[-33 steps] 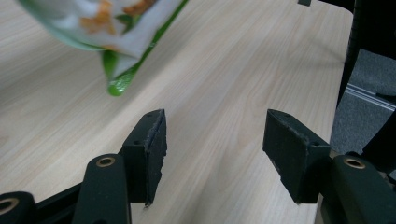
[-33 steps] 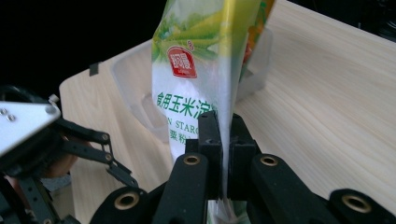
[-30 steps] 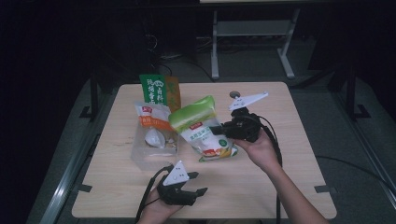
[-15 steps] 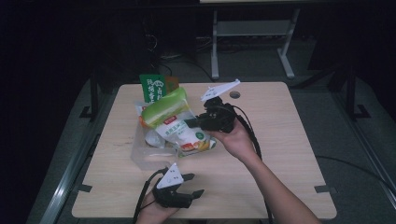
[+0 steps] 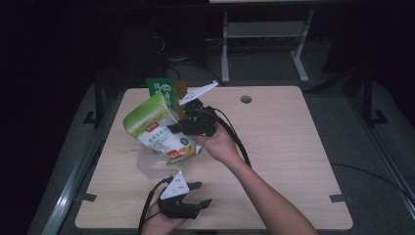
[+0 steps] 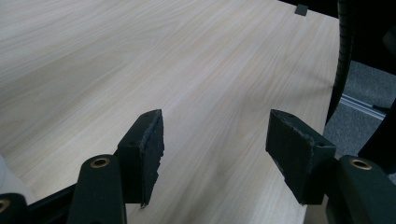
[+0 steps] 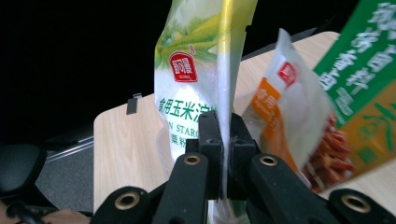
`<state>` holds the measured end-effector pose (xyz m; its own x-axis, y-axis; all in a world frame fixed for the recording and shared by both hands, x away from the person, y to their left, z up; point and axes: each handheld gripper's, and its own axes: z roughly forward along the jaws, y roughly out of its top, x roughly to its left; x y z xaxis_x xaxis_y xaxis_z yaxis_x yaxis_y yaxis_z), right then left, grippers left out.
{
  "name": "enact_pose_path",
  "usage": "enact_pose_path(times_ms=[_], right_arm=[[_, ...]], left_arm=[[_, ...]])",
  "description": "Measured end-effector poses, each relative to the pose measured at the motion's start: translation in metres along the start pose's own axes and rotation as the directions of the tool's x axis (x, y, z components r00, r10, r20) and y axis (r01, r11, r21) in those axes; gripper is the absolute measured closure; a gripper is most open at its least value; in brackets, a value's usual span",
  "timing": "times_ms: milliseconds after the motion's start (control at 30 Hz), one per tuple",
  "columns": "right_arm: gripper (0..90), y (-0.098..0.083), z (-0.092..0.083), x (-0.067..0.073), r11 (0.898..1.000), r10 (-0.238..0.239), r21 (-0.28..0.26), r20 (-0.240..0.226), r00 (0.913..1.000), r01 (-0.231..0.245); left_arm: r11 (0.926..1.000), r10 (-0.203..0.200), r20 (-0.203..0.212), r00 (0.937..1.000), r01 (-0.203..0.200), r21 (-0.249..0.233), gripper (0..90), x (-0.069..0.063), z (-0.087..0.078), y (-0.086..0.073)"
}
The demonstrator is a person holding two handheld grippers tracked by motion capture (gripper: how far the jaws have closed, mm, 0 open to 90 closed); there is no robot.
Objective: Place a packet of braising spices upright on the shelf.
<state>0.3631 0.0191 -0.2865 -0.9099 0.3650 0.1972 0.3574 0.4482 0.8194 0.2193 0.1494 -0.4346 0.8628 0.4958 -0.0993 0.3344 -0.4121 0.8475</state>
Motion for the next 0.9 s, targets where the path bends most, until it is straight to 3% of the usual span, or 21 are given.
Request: enact_pose_path(times_ms=[100, 367, 600, 700, 800, 833, 900], right_arm=[[87.7, 0.002, 0.006, 0.001, 1.0, 0.002, 0.003, -0.004, 1.0, -0.002], [87.7, 0.005, 0.041, 0.003, 1.0, 0.007, 0.023, -0.034, 0.9994, -0.006], [87.7, -0.012, 0.066, -0.006, 0.999, 0.023, 0.039, -0.044, 0.9988, -0.021], [87.6, -0.021, 0.073, -0.009, 0.998, 0.04, 0.053, -0.049, 0.998, -0.037], [87.5, -0.027, 0.076, -0.007, 0.997, 0.027, 0.07, -0.036, 0.999, -0.025], [87.2, -0.031, 0.078, -0.006, 0.996, -0.003, 0.085, -0.015, 0.9999, 0.004], [86.7, -0.033, 0.076, -0.007, 0.997, -0.001, 0.081, -0.019, 0.9998, 0.003]], left_arm=[[1.0, 0.001, -0.002, 1.0, -0.001, -0.008, 36.8, 0.0, -0.001, 0.0], [1.0, -0.004, 0.009, 1.0, 0.004, 0.0, 36.4, -0.001, -0.001, -0.001], [0.9999, 0.009, 0.007, 0.9999, -0.01, 0.014, 36.4, 0.0, 0.0, -0.004], [0.9999, -0.009, 0.009, 0.9999, 0.009, 0.007, 36.5, -0.002, 0.0, -0.004], [0.9999, -0.007, 0.006, 1.0, 0.007, 0.01, 36.5, -0.002, 0.001, -0.004], [0.9999, -0.009, 0.006, 0.9999, 0.009, 0.014, 36.5, -0.001, 0.001, -0.004], [0.9999, -0.008, 0.005, 1.0, 0.008, 0.009, 36.5, -0.001, 0.001, -0.005]])
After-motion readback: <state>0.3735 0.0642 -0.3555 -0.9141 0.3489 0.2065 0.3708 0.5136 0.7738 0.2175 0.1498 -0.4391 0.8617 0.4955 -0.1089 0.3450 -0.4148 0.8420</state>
